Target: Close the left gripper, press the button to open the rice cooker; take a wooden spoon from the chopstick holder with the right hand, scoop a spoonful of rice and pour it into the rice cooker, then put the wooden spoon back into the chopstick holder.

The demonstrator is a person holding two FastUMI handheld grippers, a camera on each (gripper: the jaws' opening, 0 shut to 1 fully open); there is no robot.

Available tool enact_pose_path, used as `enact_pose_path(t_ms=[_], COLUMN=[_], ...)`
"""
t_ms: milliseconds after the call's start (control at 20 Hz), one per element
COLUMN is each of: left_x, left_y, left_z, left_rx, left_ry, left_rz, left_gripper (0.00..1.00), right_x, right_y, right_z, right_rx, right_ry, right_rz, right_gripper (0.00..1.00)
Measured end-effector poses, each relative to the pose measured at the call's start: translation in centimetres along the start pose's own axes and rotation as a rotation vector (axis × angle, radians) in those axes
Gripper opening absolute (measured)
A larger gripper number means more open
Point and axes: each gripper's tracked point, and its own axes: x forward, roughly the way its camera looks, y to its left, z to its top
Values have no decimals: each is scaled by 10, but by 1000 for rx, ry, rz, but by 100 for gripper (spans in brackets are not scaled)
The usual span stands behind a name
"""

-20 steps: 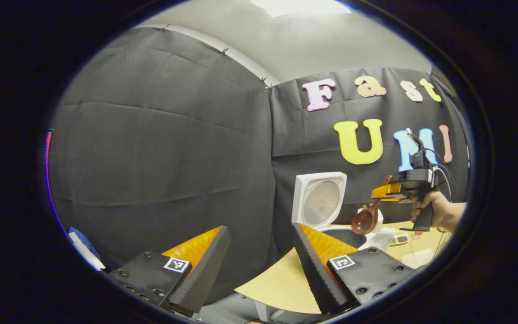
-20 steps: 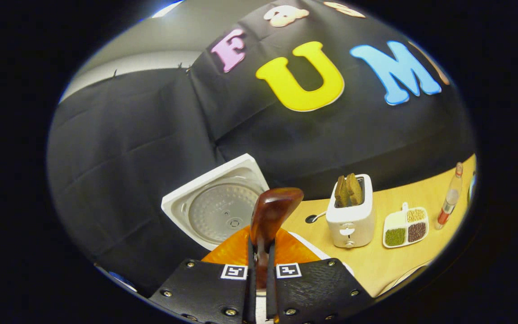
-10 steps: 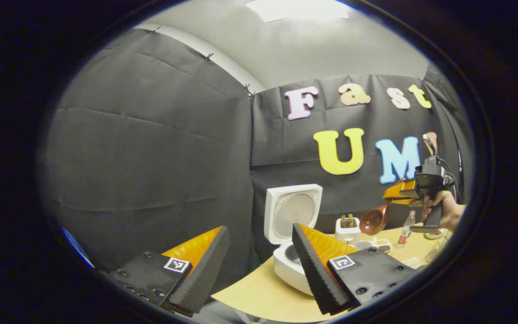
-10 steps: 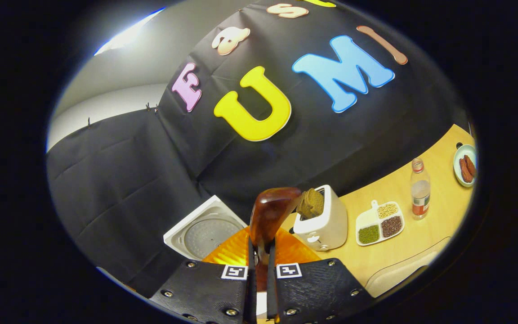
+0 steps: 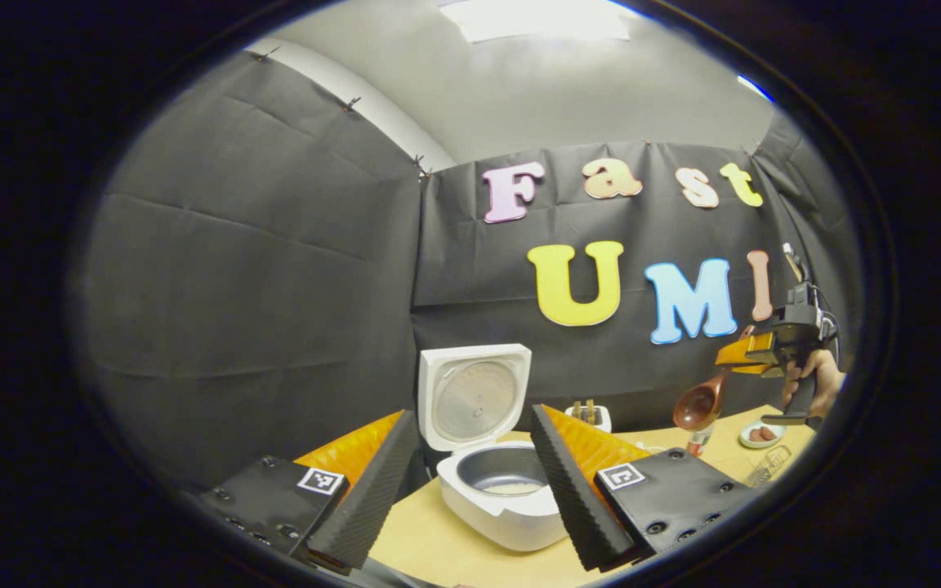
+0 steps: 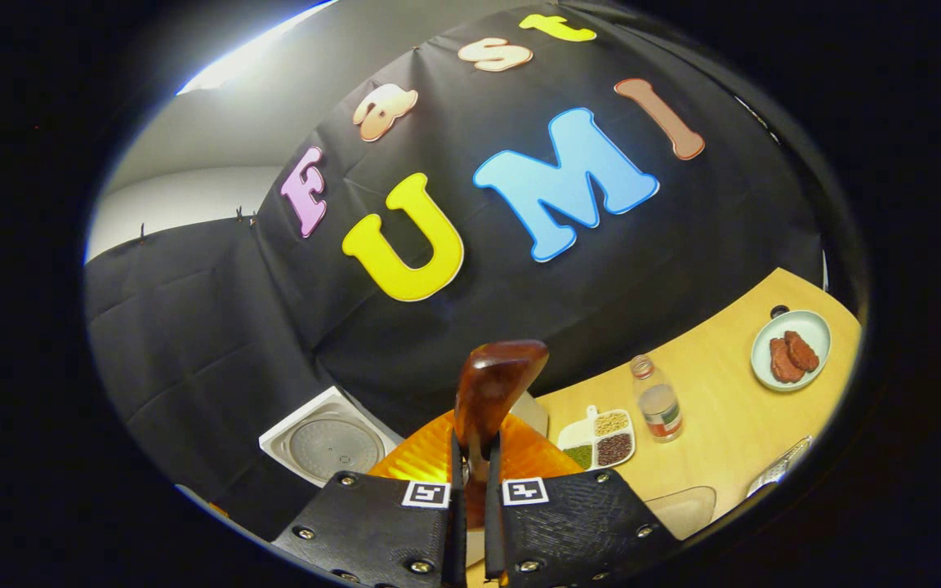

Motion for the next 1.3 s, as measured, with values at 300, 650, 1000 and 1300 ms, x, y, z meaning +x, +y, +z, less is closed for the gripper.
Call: enact_pose_path(t_ms=[300, 650, 1000, 1300], left_x=[0, 0, -2, -4], left_y=[-45, -92, -130, -153], left_z=[12, 18, 20, 24], left_rx=[-12, 0, 14, 42], left_ry=[-19, -30, -22, -23], left_rz=[-57, -127, -180, -211], left_gripper=[97, 97, 96, 96], right_x=[-41, -81, -117, -137], right_y=[-64, -136, -201, -245], right_z=[30, 49, 46, 17], right_rx=[-18, -13, 2, -8], right_ry=[-34, -61, -58, -8], right_rz=[-88, -197, -305, -381], right_gripper=[9, 9, 9, 9])
